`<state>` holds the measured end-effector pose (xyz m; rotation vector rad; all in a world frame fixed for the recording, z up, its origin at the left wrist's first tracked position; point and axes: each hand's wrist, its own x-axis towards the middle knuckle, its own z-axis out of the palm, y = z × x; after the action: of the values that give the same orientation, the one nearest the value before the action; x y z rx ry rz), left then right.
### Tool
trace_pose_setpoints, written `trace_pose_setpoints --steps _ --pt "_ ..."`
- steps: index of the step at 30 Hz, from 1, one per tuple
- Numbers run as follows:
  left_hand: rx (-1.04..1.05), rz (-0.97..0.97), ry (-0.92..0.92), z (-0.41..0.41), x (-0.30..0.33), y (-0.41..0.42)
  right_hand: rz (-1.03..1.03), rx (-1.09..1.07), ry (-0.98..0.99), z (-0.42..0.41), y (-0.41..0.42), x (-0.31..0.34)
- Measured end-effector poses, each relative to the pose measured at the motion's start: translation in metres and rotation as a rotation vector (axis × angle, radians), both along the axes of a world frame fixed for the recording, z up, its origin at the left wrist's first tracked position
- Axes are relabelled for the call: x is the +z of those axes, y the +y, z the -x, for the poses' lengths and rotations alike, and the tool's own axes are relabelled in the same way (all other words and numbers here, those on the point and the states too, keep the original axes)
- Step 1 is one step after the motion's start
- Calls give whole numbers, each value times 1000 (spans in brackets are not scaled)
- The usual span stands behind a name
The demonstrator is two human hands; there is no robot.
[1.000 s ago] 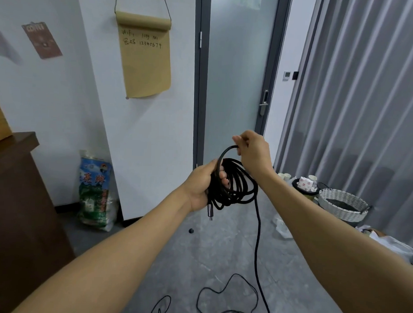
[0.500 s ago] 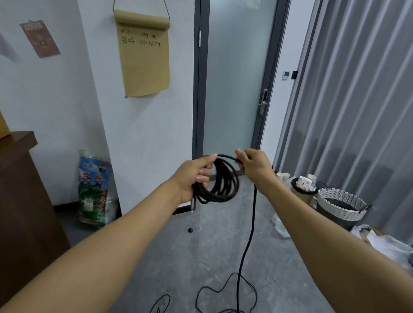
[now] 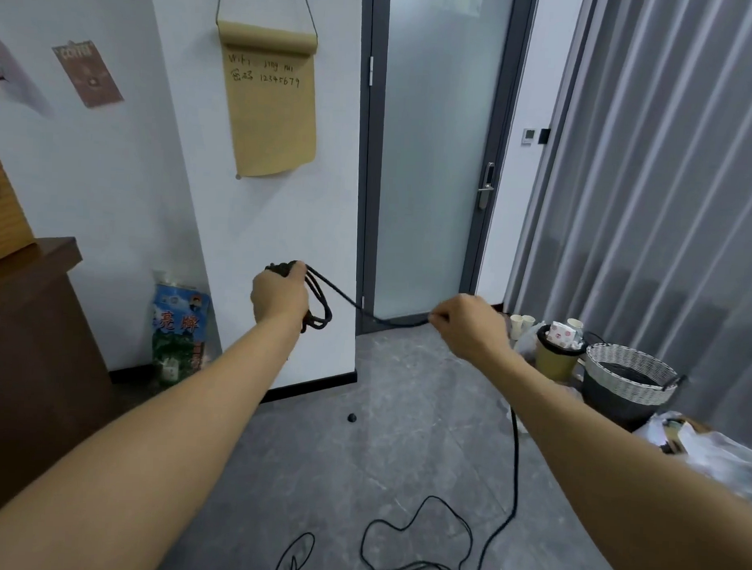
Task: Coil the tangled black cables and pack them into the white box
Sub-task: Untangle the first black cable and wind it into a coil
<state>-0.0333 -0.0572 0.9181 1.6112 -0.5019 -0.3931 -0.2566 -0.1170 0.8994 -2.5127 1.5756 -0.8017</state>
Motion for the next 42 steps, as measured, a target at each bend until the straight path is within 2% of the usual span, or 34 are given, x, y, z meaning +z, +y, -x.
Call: trace_pose_setpoints --steps 2,4,8,11,15,18,21,27,29,33,42 --pt "-18 -94 -292 18 4 5 111 109 217 -18 18 12" --pt "-67 -167 -470 32 6 9 141 224 321 -33 34 26" --pt "-219 -189 -576 46 0 5 48 353 349 -46 49 49" --pt "-368 -199 -588 52 1 7 -33 405 285 -39 50 57" --pt "-654 -93 -375 61 3 19 -133 465 -4 -24 49 61" --pt "-809 -39 -120 73 4 26 -170 367 -213 -14 44 61" --pt "-907 -40 83 84 5 30 -179 248 -257 -6 35 56" --pt "-1024 -73 251 81 2 33 -322 182 -387 17 21 45" --pt "-1029 -96 294 78 1 34 -362 190 -437 24 20 41" --pt "-894 -92 232 69 -5 35 -414 151 -473 39 18 30" --pt "-275 -47 249 -10 -19 37 -411 -60 -575 97 -3 -14"
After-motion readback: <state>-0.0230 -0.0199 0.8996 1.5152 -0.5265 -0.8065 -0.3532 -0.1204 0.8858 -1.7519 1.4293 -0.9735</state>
